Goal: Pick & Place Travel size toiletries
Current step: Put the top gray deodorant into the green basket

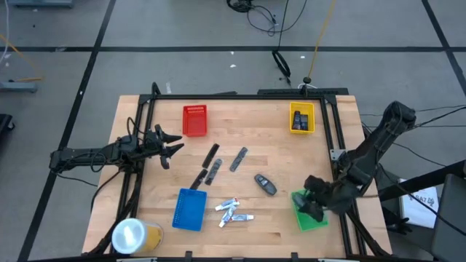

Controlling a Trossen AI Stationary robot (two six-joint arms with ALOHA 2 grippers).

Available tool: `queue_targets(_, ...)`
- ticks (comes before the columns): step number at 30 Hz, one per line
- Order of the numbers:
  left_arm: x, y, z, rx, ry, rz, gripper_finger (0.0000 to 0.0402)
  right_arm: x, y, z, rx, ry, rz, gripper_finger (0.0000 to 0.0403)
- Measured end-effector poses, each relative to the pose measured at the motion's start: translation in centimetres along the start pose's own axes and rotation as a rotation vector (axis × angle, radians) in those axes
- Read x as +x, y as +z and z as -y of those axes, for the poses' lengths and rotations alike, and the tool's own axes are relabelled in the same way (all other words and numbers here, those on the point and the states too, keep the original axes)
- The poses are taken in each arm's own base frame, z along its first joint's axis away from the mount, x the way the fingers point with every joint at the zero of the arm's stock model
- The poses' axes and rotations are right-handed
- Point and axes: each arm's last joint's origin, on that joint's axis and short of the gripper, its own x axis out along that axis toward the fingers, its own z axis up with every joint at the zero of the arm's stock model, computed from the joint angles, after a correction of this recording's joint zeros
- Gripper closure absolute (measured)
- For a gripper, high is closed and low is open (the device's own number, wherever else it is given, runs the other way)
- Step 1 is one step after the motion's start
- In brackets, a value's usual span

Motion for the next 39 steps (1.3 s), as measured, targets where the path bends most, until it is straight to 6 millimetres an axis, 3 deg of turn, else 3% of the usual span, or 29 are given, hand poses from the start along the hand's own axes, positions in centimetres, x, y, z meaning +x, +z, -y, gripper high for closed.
queue_targets(5, 0.0, 0.0, 0.0, 0.000, 0.000, 0.000, 0.0247, 1.8, -0.9, 0.2, 0.105, -0.094, -0.131, 0.0191)
queue_targets(12, 0.0, 0.0, 0.0, 0.000, 0.001, 0.000, 0.0247, 3.0, -1.3, 0.7, 0.188, -0.187, -0.179, 0.0190)
queue_targets(39, 0.0, 0.0, 0.0, 0.000, 0.000, 0.000, 0.0247, 3.0, 0.4, 2.9, 0.329, -0.426, -0.135, 0.0190)
